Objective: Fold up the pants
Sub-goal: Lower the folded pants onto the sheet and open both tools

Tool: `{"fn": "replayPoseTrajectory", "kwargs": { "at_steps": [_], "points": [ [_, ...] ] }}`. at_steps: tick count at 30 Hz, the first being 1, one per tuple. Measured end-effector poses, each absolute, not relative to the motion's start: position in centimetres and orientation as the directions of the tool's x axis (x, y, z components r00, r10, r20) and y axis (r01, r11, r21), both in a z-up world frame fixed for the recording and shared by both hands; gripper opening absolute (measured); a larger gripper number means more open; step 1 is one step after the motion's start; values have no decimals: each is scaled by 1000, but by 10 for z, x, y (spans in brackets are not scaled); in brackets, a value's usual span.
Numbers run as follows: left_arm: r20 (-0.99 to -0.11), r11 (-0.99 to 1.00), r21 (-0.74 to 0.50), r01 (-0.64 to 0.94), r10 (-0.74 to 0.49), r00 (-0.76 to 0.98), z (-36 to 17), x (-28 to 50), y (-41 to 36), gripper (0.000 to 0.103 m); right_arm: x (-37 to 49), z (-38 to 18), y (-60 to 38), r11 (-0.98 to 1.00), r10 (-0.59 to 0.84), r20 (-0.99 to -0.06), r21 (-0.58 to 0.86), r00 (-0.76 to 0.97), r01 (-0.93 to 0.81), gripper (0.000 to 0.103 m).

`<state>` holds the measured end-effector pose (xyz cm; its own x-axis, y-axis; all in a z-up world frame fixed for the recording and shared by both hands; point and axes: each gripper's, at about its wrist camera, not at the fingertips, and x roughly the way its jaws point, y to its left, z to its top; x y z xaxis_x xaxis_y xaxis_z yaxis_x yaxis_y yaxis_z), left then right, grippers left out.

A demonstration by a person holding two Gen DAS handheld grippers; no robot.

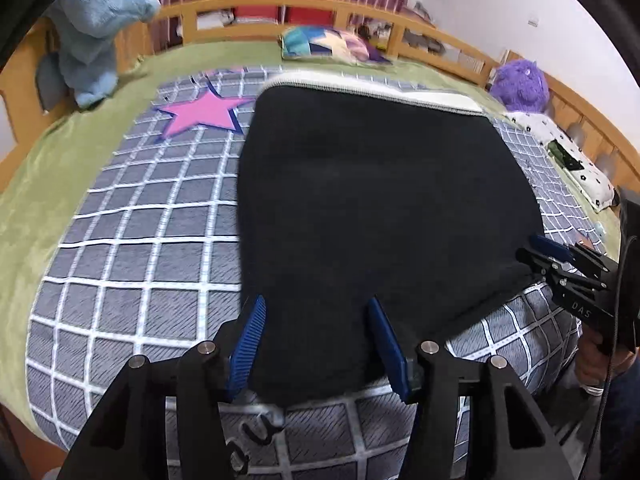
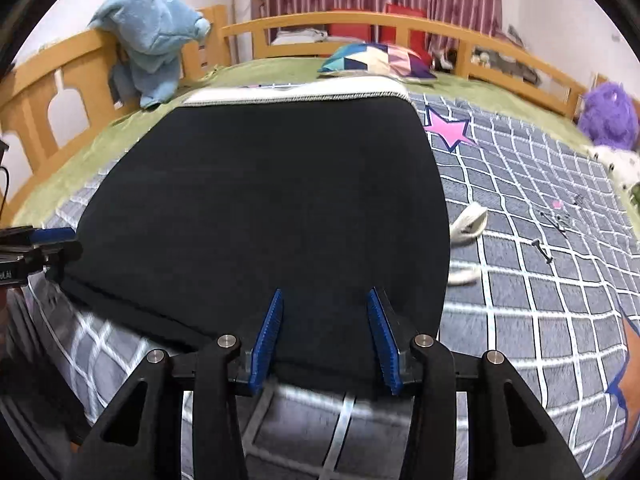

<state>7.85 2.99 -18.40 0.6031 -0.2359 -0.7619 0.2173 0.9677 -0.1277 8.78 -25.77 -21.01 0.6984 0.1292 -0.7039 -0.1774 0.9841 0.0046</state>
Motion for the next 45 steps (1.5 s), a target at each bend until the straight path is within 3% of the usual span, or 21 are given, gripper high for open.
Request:
{"fn": "replayPoseTrajectory", "kwargs": {
  "at_steps": [4,7,17,22,25,27,29,33,41,45],
  "points": [
    [-736,964,-169,203,-261,625,-161,68,41,51,83,-195,-271,980,195,-725,113,661,-165,44],
    [-701,967,-129,221,-247,669,-142,74,30,51,83,-177,-280,971,239,-656,178,716,-161,44],
    [-671,968,-105,229,-239,702,-120,148,-13,53,152,-135,-279,993,112,-576,42,810,-108,45],
    [-653,971,-76,227,-221,724,-123,217,-37,55,216,-129,-271,992,109,-537,4,837,-127,52],
    [-676,984,4,177,-128,726,-149,260,-45,59,253,-151,-267,989,105,-583,-26,805,-147,53],
    [-745,986,1,164,-109,658,-180,283,-45,59,285,-186,-269,992,10,-682,-87,732,-94,55],
    [-738,984,-40,171,-144,659,-187,283,-40,59,285,-185,-288,996,85,-674,36,734,-82,63],
    [-732,981,-82,176,-179,658,-185,279,-35,61,287,-193,-304,988,152,-686,132,712,-83,63],
    [-745,988,-34,147,-123,656,-182,247,-31,65,254,-194,-305,986,150,-667,157,730,-59,64],
    [-769,993,-30,113,-95,632,-185,226,-22,71,224,-193,-291,994,114,-660,73,743,-87,64]
  ]
}}
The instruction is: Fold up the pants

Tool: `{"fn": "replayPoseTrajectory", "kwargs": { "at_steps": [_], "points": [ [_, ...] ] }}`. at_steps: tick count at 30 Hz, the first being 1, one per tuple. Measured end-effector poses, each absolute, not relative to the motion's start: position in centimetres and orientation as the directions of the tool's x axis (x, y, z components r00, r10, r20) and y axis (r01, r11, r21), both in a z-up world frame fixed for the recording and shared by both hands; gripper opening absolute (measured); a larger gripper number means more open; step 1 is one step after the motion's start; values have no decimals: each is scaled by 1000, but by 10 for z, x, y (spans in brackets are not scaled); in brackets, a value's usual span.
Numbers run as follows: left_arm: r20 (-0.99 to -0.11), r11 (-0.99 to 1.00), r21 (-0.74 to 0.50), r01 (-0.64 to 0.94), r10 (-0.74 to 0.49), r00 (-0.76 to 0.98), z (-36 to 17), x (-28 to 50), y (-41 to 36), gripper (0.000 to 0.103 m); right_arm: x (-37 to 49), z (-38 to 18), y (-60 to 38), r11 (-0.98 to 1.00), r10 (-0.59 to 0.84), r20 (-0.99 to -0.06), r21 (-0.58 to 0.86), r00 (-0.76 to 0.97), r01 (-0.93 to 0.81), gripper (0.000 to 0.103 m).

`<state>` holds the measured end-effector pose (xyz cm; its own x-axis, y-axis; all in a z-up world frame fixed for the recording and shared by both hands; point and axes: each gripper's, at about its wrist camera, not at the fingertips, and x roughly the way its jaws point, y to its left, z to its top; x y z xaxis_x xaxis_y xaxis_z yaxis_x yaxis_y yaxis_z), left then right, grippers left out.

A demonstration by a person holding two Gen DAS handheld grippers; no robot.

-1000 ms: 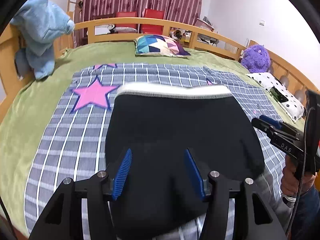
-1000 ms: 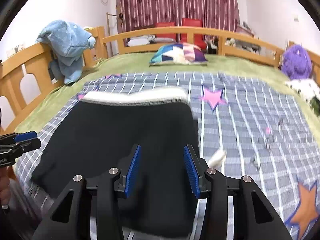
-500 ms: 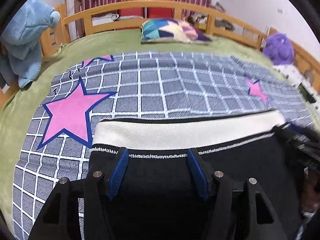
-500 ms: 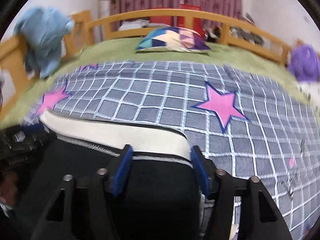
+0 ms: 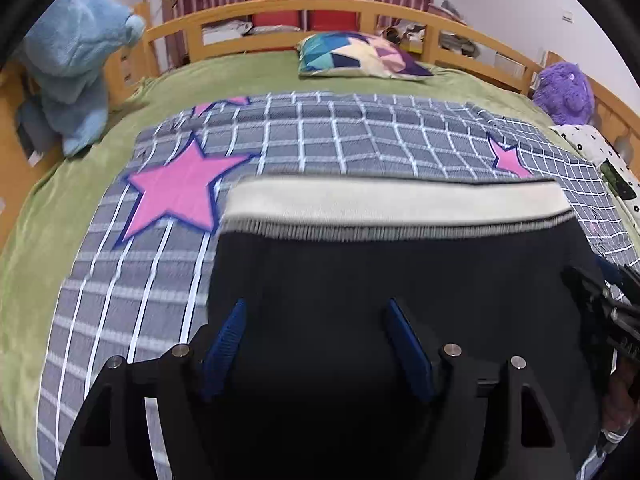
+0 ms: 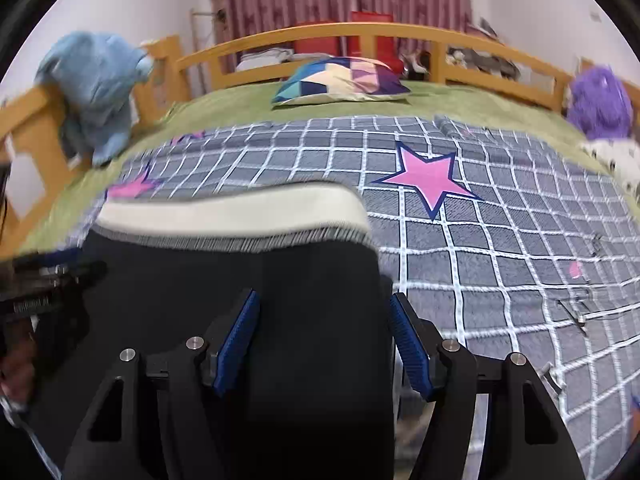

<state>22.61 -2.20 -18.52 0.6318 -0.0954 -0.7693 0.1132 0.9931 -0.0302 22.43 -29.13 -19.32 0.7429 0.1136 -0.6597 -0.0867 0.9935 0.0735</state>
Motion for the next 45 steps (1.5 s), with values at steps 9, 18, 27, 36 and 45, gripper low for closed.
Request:
{"fn": "replayPoseTrajectory", "kwargs": {
  "at_steps": [9,18,27,36,45],
  "points": [
    [-780,996,-32,87,-80,621,-191,166,-5,72,184,-198,-307,977,184,-703,206,687,-50,64],
    [-772,997,-13,71,-55,634,-183,117,-8,72,136,-196,-307,979,171,-732,202,659,-30,64],
    [-773,995,-19,95,-75,630,-165,79,-20,72,92,-179,-289,990,131,-742,132,657,-48,65],
    [-688,992,-69,107,-125,715,-120,26,-21,72,35,-116,-283,989,103,-632,146,768,-13,65],
    [-573,996,-34,84,-88,815,-85,-17,-16,74,0,-96,-269,996,35,-615,85,787,22,70]
  ]
}}
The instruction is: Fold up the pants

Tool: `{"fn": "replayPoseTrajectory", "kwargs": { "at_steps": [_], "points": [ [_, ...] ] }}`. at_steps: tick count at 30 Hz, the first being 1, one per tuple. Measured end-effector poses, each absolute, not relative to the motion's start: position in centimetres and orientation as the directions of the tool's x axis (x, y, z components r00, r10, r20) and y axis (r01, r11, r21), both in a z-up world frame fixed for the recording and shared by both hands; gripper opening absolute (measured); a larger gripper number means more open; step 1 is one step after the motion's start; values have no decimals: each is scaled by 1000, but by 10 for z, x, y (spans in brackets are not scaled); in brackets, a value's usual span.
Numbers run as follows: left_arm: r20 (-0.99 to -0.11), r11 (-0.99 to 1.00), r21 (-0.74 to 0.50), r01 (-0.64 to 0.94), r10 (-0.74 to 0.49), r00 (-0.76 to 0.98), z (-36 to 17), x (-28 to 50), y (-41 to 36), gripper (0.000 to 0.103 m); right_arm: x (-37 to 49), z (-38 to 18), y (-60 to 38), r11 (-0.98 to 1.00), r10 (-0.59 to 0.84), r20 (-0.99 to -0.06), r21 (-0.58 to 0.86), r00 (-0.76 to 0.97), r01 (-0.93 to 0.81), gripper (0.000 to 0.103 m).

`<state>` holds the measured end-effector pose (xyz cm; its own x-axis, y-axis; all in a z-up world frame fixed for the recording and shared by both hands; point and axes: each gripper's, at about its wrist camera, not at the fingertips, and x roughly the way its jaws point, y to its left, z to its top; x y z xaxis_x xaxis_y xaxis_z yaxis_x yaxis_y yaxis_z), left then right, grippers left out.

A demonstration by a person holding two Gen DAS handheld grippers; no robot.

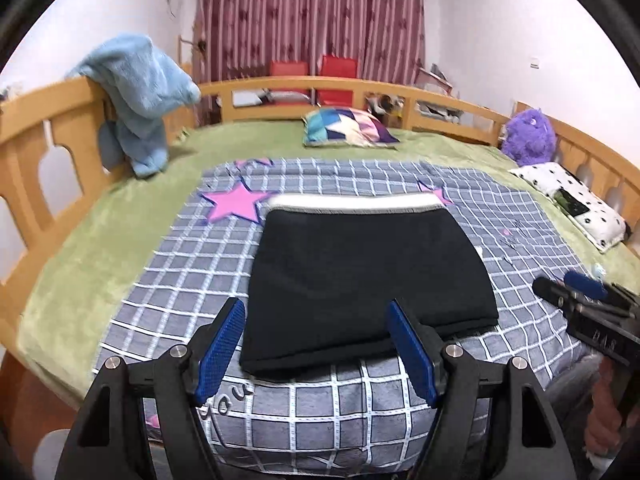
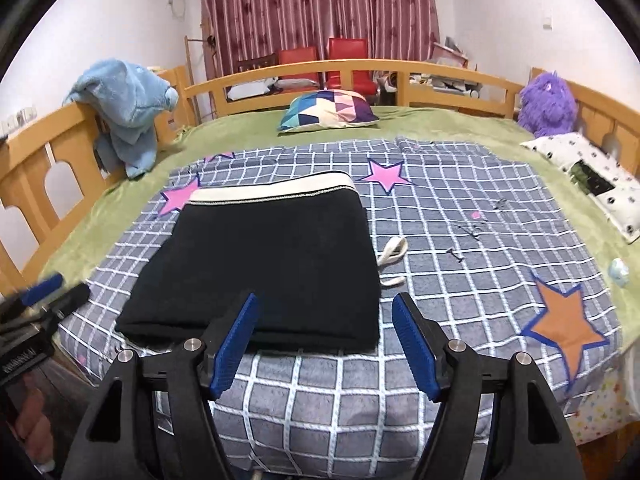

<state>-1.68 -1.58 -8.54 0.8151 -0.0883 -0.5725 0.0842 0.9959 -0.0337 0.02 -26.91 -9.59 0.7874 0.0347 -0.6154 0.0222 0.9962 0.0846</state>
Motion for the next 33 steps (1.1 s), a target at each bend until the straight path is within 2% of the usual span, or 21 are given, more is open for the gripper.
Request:
{"fn": "replayPoseTrajectory", "kwargs": {
  "at_steps": [2,7,12,18,33],
  "points": [
    [-562,995,-43,91,-100,821,-80,-21,-17,77,-3,-94,-266,996,39,-625,88,780,21,88],
    [-580,993,-78,88,-116,806,-78,-27,-15,80,-20,-86,-262,997,13,-582,68,813,33,99],
    [-581,993,-90,80,-118,805,-77,-31,-18,82,-25,-84,-268,989,59,-583,142,810,30,99],
    [-580,996,-73,51,-84,810,-77,-35,-18,86,-30,-83,-262,989,77,-586,149,807,14,99],
    [-624,997,-68,39,-73,778,-86,-32,-15,86,-23,-92,-259,990,73,-624,138,778,17,99]
  ]
}}
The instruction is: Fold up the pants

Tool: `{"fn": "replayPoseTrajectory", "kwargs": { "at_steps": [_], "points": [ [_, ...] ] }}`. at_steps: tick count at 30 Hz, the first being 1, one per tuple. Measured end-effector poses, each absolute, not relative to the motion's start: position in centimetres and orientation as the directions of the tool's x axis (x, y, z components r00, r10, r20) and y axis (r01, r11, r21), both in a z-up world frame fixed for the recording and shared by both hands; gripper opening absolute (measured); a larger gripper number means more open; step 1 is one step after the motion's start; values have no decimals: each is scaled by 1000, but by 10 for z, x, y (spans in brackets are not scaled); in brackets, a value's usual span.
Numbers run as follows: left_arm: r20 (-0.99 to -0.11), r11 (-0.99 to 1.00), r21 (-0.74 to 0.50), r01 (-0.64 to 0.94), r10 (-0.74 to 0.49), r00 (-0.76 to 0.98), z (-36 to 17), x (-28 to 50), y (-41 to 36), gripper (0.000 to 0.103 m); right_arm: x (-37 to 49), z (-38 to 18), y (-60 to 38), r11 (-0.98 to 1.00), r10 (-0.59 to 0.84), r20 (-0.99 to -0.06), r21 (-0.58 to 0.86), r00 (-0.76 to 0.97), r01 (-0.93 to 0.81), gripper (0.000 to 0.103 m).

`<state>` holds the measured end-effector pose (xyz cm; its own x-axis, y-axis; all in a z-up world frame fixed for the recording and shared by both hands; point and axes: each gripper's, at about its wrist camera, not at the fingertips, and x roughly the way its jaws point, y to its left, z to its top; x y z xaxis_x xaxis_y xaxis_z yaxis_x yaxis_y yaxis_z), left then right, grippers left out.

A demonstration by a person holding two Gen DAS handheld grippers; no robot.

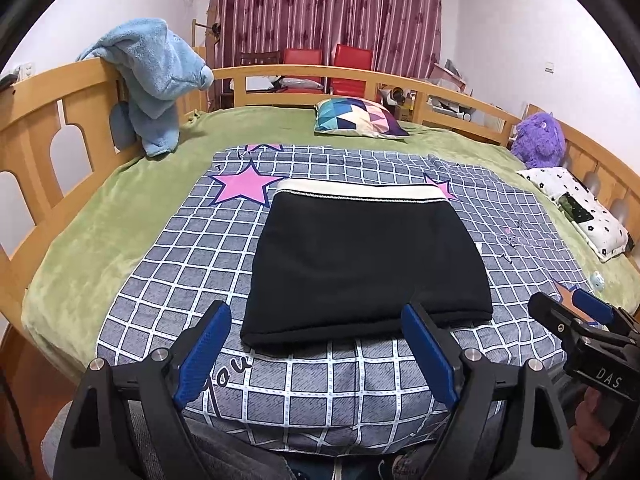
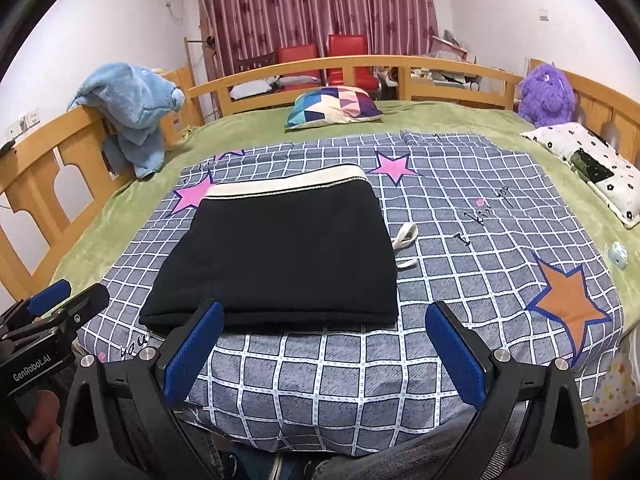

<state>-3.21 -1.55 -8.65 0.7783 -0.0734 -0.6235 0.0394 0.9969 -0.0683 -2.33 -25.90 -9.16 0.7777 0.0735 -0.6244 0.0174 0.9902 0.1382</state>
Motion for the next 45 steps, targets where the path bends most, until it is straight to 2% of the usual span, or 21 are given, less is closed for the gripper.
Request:
{"fn": "replayPoseTrajectory", "kwargs": {
  "at_steps": [45],
  "points": [
    [-637,995,-84,46,-89,766,-90,-34,-13,86,-17,-97,-255,989,88,-646,148,758,12,99]
  ]
}}
